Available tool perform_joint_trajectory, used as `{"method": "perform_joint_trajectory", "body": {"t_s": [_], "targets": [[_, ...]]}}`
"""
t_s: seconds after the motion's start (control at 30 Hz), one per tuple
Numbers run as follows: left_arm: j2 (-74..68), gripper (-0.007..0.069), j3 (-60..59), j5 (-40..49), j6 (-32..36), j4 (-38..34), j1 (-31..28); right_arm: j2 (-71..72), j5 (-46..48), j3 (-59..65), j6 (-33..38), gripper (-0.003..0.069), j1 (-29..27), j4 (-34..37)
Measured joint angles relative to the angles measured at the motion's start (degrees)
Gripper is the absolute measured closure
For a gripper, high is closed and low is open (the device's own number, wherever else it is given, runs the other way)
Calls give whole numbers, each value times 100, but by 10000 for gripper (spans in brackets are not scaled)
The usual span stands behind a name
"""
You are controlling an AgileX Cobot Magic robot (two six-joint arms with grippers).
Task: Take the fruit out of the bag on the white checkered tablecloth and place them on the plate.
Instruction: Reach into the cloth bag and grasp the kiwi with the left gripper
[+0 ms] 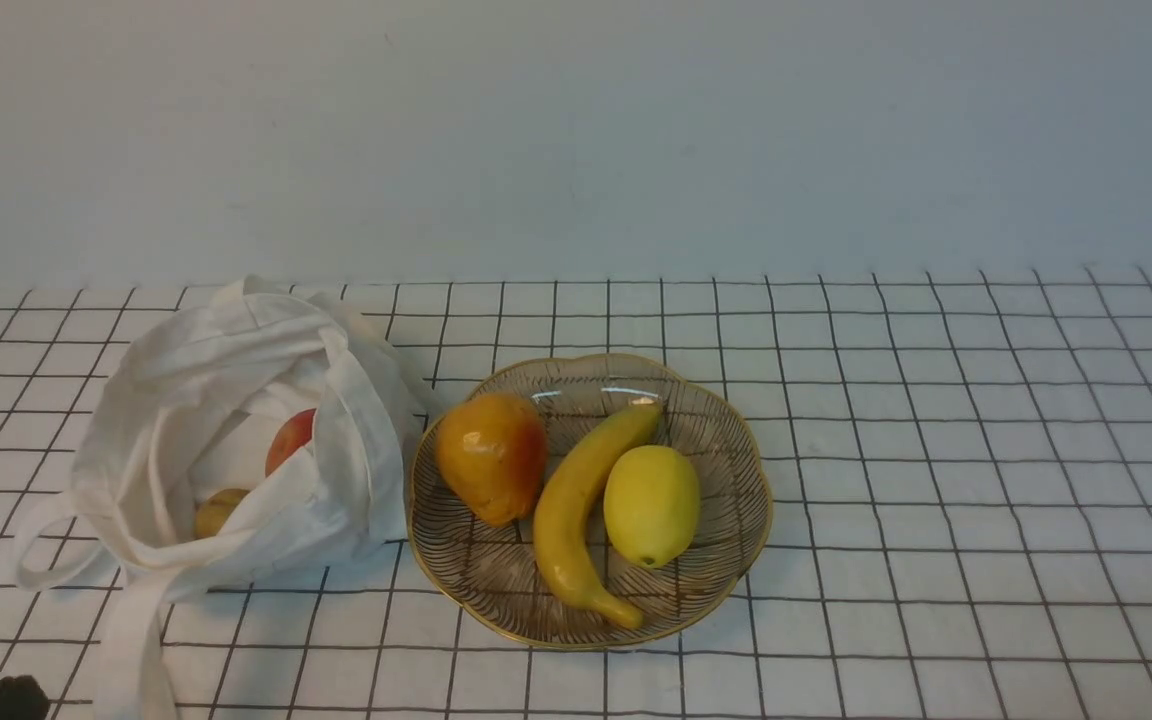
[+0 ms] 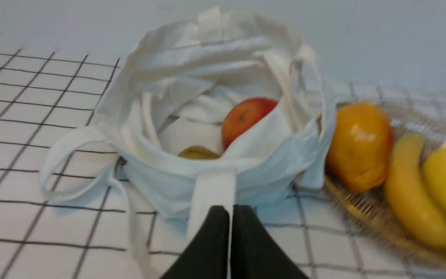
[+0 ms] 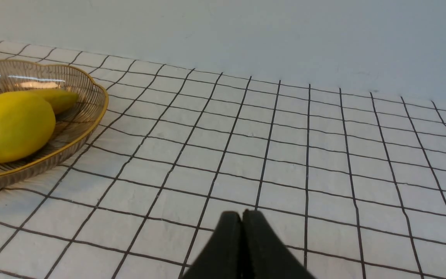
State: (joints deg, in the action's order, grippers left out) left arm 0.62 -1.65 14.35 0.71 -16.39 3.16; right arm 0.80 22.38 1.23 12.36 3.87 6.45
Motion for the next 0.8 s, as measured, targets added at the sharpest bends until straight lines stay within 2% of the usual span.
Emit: {"method": "perform_joint_trajectory", "body": {"t_s": [0.1, 0.2, 0.3, 0.43, 0.47, 0.57, 0.7, 0.8], "targets": [[0, 632, 0, -426, -117, -957, 0, 0, 0, 0, 0, 673, 0, 0], [0, 632, 0, -907, -112, -1386, 0, 0, 0, 0, 0, 673, 0, 0], [0, 632, 0, -1574, -139, -1662, 0, 0, 0, 0, 0, 673, 0, 0], [0, 632, 80, -2967, -203, -1938, 0, 0, 0, 0, 0, 673, 0, 0], [0, 632, 155, -2993, -203, -1951, 0, 0, 0, 0, 0, 673, 0, 0], [-117, 632, 667, -2775, -71, -1958, 0, 0, 0, 0, 4, 673, 0, 0], [-1360, 632, 1831, -1435, 686, -1928, 0, 0, 0, 0, 4, 673, 0, 0], [-2842, 632, 2615, -177, 1358, -1877, 0, 0, 0, 0, 4, 673, 0, 0]]}}
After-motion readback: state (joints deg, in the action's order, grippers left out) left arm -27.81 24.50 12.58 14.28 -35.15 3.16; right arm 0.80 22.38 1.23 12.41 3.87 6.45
